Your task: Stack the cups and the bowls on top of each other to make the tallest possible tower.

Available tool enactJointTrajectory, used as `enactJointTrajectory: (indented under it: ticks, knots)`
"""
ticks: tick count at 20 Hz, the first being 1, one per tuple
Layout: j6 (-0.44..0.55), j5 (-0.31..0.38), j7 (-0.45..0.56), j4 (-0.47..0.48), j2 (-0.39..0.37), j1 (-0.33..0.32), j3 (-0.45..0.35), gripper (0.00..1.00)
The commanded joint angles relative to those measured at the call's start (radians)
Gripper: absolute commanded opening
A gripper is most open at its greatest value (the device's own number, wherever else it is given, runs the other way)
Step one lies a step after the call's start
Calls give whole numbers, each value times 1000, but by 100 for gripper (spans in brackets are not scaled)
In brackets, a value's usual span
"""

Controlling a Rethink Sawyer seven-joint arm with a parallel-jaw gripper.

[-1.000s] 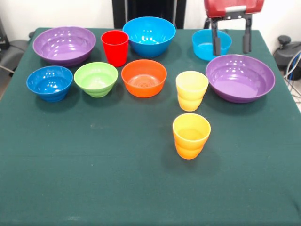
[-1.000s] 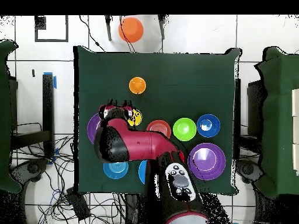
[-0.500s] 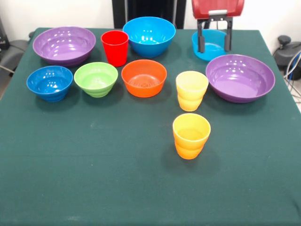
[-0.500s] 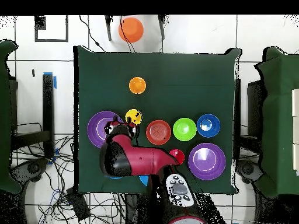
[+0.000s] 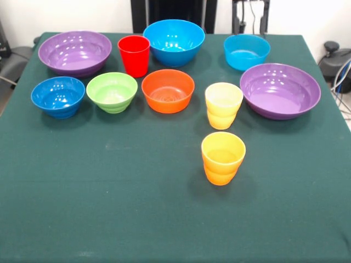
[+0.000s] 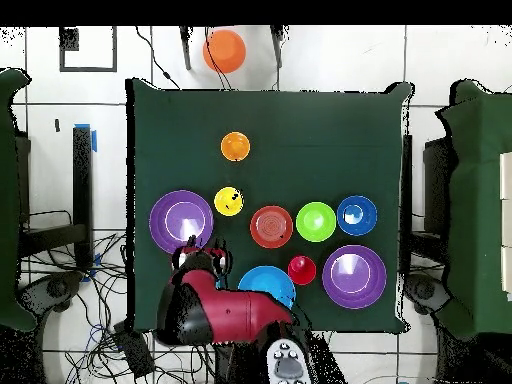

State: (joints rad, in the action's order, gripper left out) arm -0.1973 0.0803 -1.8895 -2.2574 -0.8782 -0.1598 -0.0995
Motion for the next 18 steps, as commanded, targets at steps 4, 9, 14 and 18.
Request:
enactJointTrajectory:
  ticks: [4, 9, 14, 18]
  knots:
    - [74, -3, -191, -80, -66, -25, -45, 100]
    - [-3, -140, -204, 166, 231, 100, 48, 100]
    - [-68, -136, -232, 209, 314, 81, -4, 100]
    - [-160, -71, -230, 228, 391, 58, -26, 100]
